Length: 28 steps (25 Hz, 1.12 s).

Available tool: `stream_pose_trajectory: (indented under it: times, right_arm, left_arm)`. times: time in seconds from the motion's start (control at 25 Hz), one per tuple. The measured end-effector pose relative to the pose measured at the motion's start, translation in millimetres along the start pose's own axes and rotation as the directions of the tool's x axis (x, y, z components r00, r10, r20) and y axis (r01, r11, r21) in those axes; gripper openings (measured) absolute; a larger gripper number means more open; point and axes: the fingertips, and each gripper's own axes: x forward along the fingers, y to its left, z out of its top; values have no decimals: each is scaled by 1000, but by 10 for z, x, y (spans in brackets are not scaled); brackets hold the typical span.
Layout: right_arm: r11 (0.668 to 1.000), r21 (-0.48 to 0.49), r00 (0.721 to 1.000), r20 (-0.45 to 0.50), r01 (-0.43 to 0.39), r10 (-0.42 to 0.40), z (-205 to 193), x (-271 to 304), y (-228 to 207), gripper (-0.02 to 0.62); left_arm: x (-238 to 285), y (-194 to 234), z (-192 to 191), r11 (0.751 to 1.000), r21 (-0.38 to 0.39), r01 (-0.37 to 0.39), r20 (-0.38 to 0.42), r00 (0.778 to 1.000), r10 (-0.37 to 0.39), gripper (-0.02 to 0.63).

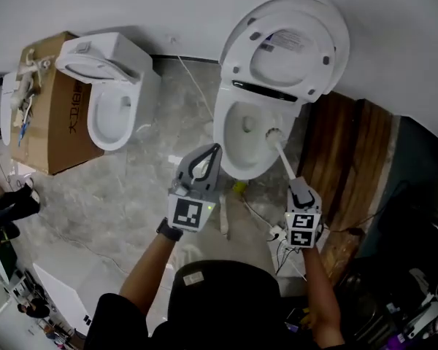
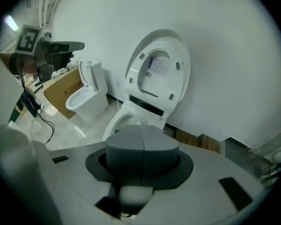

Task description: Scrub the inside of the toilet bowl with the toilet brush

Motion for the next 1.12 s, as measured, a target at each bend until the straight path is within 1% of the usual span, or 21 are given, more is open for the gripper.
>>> stream_pose_trajectory:
  times: [0.08, 0.12, 0.2, 0.24, 0.32, 0.36, 0.44, 0.52, 0.68, 0.76, 0.8, 0.88, 1.04, 1.12]
  right_arm:
    - [998, -44, 999, -43, -34, 32, -103, 302, 129, 160]
    - [997, -67, 997, -65, -48, 44, -145, 445, 189, 160]
    - [992, -108, 994, -93, -66, 56, -222, 742, 269, 160]
    - [989, -129, 994, -96, -68, 56, -247, 909, 289, 160]
    - [981, -185, 994, -98, -65, 48, -297, 1231, 321, 160]
    - [974, -217, 994, -101, -64, 43, -332, 1372, 343, 160]
    - [960, -272, 993, -108, -64, 36, -377, 1642, 368, 160]
    - [950, -305, 993, -115, -67, 34, -375, 1906, 345, 160]
    - [932, -358, 990, -140, -59, 9, -432, 2357, 262, 160]
    - [922, -384, 988, -156, -53, -9, -514, 2556, 260, 160]
    - [915, -399, 986, -163, -52, -15, -564, 2645, 274, 160]
    - [895, -443, 985, -172, -55, -25, -675, 2790, 290, 160]
    - [823, -564, 984, -175, -65, -43, -857, 2969, 316, 160]
    - [799, -597, 982, -179, -62, -57, -900, 3047, 325, 160]
  left_arm:
    - [96, 62, -296, 998, -69, -14, -26, 1000, 12, 18]
    - [152, 76, -441, 997, -80, -10, -48, 999, 6, 18]
    - [270, 74, -699, 997, -83, 4, -87, 996, -12, 18]
    - [334, 78, -797, 997, -73, 10, -93, 996, -17, 18]
    - [433, 85, -941, 999, -46, 16, -80, 997, -20, 18]
    - [454, 79, -1016, 999, -48, 16, -77, 997, -20, 18]
    - [481, 62, -1185, 997, -79, 13, -91, 996, -20, 18]
    - [521, 53, -1344, 993, -114, 7, -99, 995, -18, 18]
    - [565, 64, -1697, 975, -220, -39, -103, 994, 17, 18]
    - [582, 83, -1898, 970, -239, -55, -126, 992, 25, 18]
    - [591, 94, -1994, 970, -236, -58, -138, 990, 25, 18]
    - [628, 96, -2149, 972, -226, -60, -147, 989, 27, 18]
    - [691, 23, -2398, 972, -231, -50, -162, 987, 12, 18]
    - [709, -17, -2483, 976, -214, -34, -164, 986, -2, 18]
